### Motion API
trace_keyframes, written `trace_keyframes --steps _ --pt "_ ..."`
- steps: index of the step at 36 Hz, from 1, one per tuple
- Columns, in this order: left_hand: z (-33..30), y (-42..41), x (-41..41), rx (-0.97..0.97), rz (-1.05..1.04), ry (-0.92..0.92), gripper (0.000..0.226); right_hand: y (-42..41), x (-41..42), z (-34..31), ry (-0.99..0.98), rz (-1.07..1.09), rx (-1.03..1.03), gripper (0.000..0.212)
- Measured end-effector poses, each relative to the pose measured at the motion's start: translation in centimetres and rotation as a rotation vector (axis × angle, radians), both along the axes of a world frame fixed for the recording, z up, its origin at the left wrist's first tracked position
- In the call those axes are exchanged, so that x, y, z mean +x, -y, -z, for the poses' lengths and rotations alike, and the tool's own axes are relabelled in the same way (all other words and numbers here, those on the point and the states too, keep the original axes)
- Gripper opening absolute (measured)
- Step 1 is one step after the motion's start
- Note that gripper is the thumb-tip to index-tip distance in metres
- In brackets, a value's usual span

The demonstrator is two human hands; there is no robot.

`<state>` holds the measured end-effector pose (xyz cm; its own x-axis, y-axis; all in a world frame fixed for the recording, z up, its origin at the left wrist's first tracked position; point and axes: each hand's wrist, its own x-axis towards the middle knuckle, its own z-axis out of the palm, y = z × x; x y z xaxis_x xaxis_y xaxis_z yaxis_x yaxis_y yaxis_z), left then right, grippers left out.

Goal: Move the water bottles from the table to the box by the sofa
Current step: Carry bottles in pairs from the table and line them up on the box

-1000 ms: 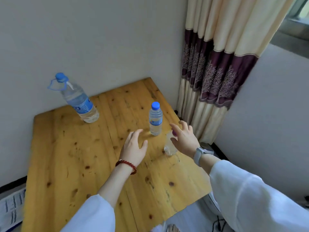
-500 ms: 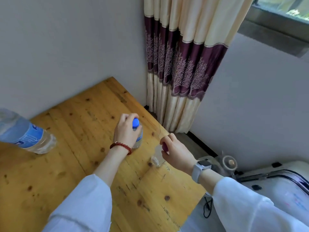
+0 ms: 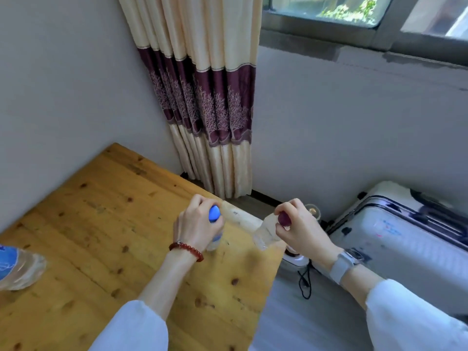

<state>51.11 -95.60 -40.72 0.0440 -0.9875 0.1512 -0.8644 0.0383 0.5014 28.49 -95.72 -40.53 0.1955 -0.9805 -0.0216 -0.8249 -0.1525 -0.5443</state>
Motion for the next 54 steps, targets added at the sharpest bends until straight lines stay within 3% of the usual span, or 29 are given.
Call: trace_keyframes --steps 13,28,36,54 --pt "-1.2 -11.8 -26.0 -0.139 0.588 -0.074 0.028 -20.7 -21.9 -1.8 0.069 0.533 -0.088 0.018" --pt "0.7 -36.4 -58.4 0.132 1.233 -0.050 0.026 -55.5 -43.2 0.0 0.075 1.297 -0.024 0.016" --pt "0.9 -49.4 -75.0 0.126 1.601 0.032 0.028 -69.4 -53.0 0.5 0.019 1.641 0.010 0.019" --pt "-0.3 -77.2 -112.2 0.105 2.079 0.106 0.025 -95.7 -81.3 -0.4 0.069 2.169 0.034 0.018"
